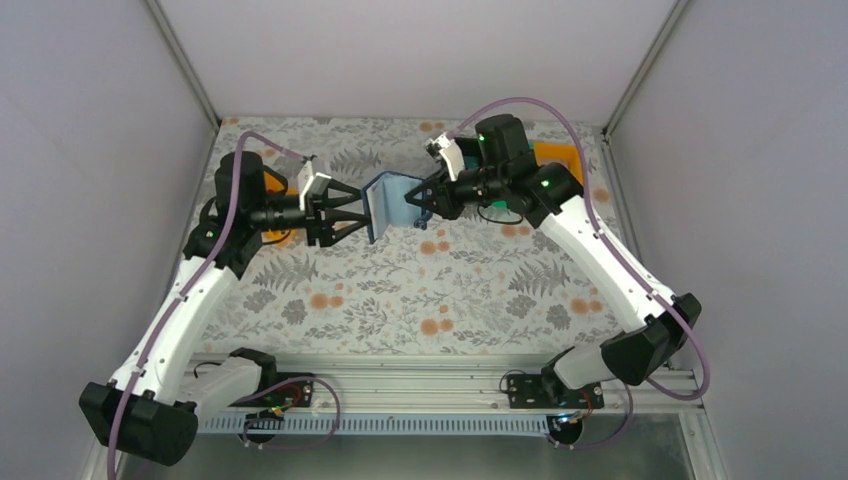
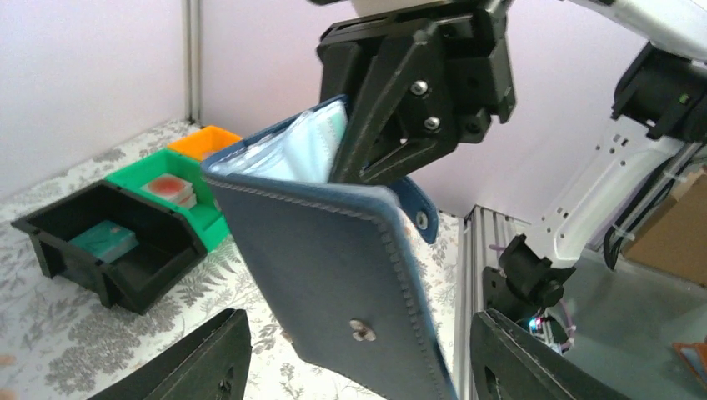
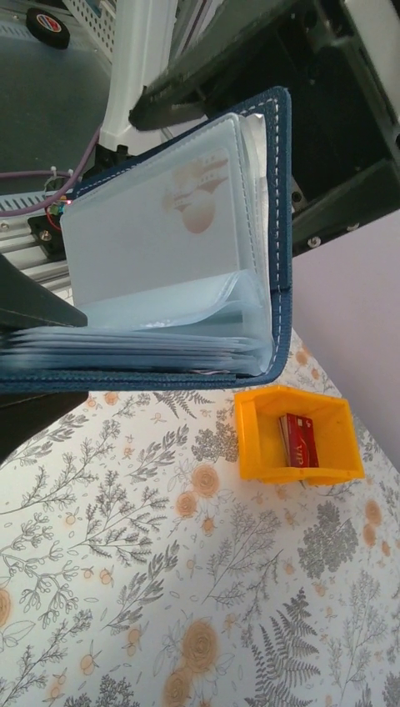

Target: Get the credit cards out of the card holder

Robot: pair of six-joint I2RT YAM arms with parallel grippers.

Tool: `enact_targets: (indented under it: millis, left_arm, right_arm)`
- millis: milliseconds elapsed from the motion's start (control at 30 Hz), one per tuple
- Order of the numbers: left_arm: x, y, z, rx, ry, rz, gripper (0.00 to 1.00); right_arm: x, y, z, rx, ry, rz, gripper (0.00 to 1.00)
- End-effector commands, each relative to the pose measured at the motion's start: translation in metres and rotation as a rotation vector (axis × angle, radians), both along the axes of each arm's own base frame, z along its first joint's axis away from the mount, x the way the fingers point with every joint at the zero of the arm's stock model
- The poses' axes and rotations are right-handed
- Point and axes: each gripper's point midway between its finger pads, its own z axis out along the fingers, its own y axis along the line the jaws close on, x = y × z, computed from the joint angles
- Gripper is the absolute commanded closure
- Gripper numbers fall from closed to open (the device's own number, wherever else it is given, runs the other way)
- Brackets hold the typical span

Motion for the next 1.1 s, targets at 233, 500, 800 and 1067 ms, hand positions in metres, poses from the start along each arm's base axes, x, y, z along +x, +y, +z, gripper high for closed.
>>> enact_targets:
  millis: [233, 500, 800, 1067]
  left_arm:
    - [0.03, 0.006, -0.023, 0.042, 0.075, 0.157, 0.38]
    - [0.033, 0.008, -0.032, 0.054, 0.103, 0.179, 0.47]
    - [0.035, 0.01, -0.039, 0.079, 0.106, 0.194, 0.47]
    - [0.009, 0.0, -0.024, 0.02, 0.089, 0.043, 0.59]
  right_arm:
    - [-0.009, 0.008, 0.035, 0.061, -0.058, 0.031, 0.96]
    - [-0.016, 0.011, 0.037, 0.062, -0.07, 0.056, 0.96]
    - [-0.031, 0.021, 0.039, 0.063, -0.088, 0.114, 0.96]
    - [-0.042, 0.017, 0.042, 0.102, -0.124, 0.17, 0.96]
